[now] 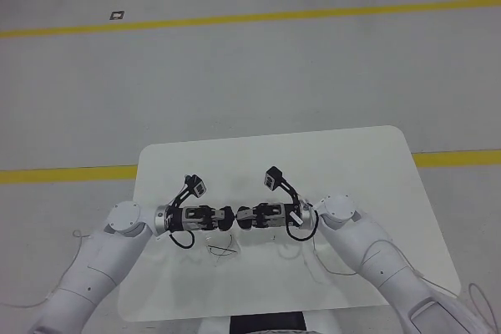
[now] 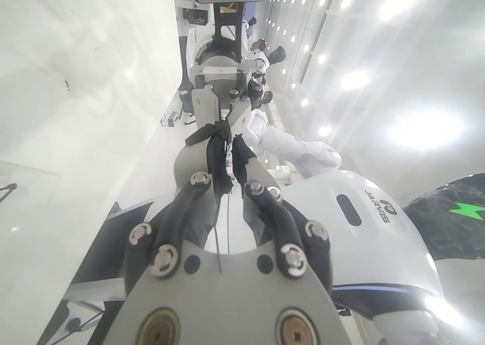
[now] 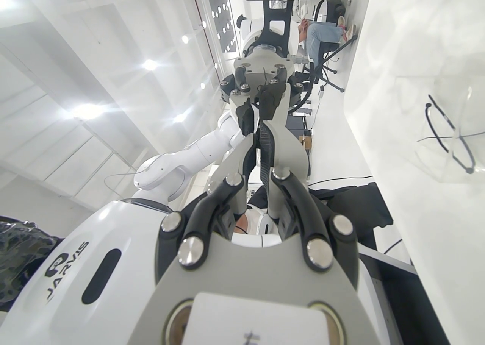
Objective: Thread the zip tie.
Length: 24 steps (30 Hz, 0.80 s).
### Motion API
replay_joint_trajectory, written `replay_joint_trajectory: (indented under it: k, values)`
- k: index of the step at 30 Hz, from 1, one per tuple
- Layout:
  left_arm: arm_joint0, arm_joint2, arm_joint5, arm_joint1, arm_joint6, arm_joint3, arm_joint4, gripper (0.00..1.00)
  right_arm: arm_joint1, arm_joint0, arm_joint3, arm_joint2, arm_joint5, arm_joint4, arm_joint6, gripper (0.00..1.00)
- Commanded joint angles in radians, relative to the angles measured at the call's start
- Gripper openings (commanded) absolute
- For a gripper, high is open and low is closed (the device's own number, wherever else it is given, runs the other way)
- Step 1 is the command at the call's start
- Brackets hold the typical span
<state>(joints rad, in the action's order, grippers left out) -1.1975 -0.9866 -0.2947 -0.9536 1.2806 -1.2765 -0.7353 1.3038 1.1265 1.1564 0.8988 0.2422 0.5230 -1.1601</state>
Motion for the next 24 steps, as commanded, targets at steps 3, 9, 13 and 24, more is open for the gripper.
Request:
replay_joint_trajectory:
  k: [3, 9, 13, 24]
  values:
    - [0.000, 0.001, 0.001, 0.000, 0.000, 0.001, 0.001, 0.06, -0.001, 0.000, 0.001, -0.001, -0.001, -0.001, 0.001, 0.00]
    - [0.000, 0.004, 0.003, 0.000, -0.001, 0.002, 0.003, 0.00, -0.001, 0.001, 0.003, -0.002, -0.001, -0.001, 0.001, 0.00]
    - [0.001, 0.002, 0.000, 0.000, -0.003, 0.007, 0.000, 0.00, -0.002, 0.001, 0.004, -0.003, -0.002, -0.002, -0.001, 0.00]
    - [-0.011, -0.023, -0.018, 0.006, 0.009, 0.003, -0.015, 0.00, -0.011, 0.015, 0.006, 0.027, 0.017, 0.007, 0.018, 1.00]
